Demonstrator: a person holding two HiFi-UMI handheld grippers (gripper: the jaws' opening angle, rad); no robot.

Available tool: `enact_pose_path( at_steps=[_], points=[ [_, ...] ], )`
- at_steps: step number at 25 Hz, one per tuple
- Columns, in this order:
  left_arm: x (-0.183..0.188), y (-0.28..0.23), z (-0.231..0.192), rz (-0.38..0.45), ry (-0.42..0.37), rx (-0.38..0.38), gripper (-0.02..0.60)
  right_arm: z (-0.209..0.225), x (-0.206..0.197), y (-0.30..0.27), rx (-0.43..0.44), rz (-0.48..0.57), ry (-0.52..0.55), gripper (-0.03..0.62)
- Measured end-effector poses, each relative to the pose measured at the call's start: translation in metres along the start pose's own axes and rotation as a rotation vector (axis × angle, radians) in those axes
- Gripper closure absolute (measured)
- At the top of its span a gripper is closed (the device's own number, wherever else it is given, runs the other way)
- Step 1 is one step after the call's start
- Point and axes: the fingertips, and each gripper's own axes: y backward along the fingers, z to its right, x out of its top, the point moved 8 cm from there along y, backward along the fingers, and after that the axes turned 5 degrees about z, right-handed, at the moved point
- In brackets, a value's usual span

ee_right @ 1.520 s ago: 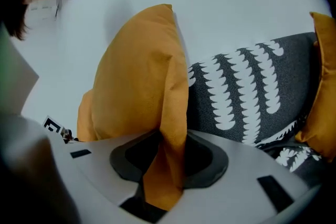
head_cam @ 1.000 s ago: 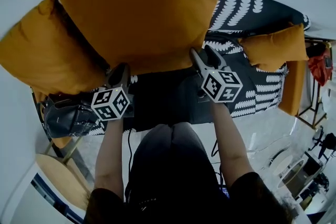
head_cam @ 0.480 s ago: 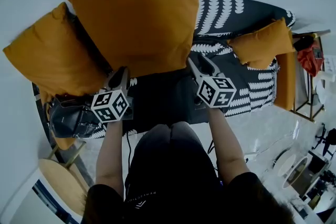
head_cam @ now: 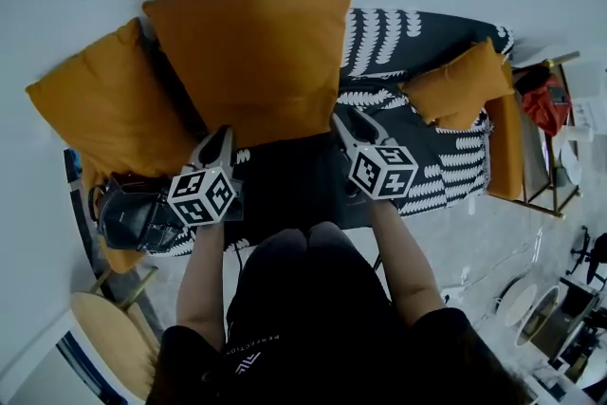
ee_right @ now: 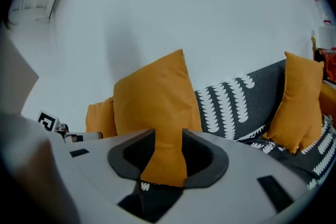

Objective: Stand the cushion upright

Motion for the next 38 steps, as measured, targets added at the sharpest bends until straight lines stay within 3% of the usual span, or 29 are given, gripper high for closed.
enact_pose_path(
  at_steps=[17, 38],
  points=[
    [0.029, 0.033, 0.024, 0.031, -0.027, -0.023, 0.575, -0.035, 0.016, 0.033, 0.025, -0.002, 0.036, 0.599],
    [0.028, 0.054, 0.032, -0.012, -0.058, -0.038, 0.575, -0.051, 0.011, 0.055, 0.001, -0.023, 0.054, 0.602]
  ],
)
